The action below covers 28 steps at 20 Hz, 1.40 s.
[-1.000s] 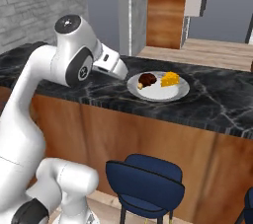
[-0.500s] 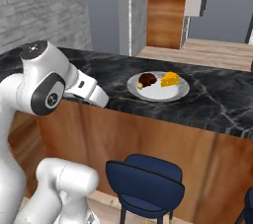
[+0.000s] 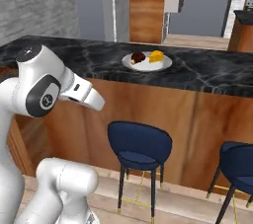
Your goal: Take the cheese, steak, and garlic from the fridge and place them on the plate on the dining counter to create an appetizer plate.
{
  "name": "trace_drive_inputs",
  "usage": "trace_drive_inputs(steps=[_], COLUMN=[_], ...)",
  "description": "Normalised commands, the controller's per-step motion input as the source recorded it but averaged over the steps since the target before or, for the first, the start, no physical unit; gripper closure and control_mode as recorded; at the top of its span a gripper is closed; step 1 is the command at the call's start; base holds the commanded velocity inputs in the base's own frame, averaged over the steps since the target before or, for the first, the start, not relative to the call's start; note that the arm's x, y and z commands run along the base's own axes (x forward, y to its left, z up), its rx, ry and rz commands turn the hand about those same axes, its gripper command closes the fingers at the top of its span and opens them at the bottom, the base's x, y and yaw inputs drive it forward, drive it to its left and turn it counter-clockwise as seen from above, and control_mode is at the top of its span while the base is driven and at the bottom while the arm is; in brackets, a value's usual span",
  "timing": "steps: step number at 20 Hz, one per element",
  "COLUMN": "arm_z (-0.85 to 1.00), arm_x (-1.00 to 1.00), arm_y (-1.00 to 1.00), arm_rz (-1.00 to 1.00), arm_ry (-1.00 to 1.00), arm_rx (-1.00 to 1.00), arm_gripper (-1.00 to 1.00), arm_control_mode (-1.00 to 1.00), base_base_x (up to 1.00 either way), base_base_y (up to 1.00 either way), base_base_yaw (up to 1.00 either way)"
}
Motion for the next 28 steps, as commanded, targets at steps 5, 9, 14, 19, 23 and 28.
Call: trace_drive_inputs(steps=[5, 9, 14, 19, 23, 28], arm_z=[0.0, 0.0, 0.0, 0.0, 0.0, 0.0], arm_x=[0.0, 0.0, 0.0, 0.0, 0.0, 0.0], arm_y=[0.0, 0.0, 0.0, 0.0, 0.0, 0.0], arm_rz=[0.0, 0.0, 0.0, 0.0, 0.0, 0.0], arm_ry=[0.0, 0.0, 0.0, 0.0, 0.0, 0.0], arm_rx=[0.0, 0.0, 0.0, 0.0, 0.0, 0.0], arm_gripper=[-1.0, -1.0, -1.0, -1.0, -1.0, -1.0], arm_control_mode=[1.0, 1.0, 1.0, 1.0, 1.0, 1.0], base_base_x=[-0.54, -0.08, 0.0, 0.0, 0.0, 0.02], base_base_y=[-1.0, -1.0, -1.0, -1.0, -1.0, -1.0], base_base_yaw=[-0.35, -0.23, -0.2, -0.2, -0.2, -0.19])
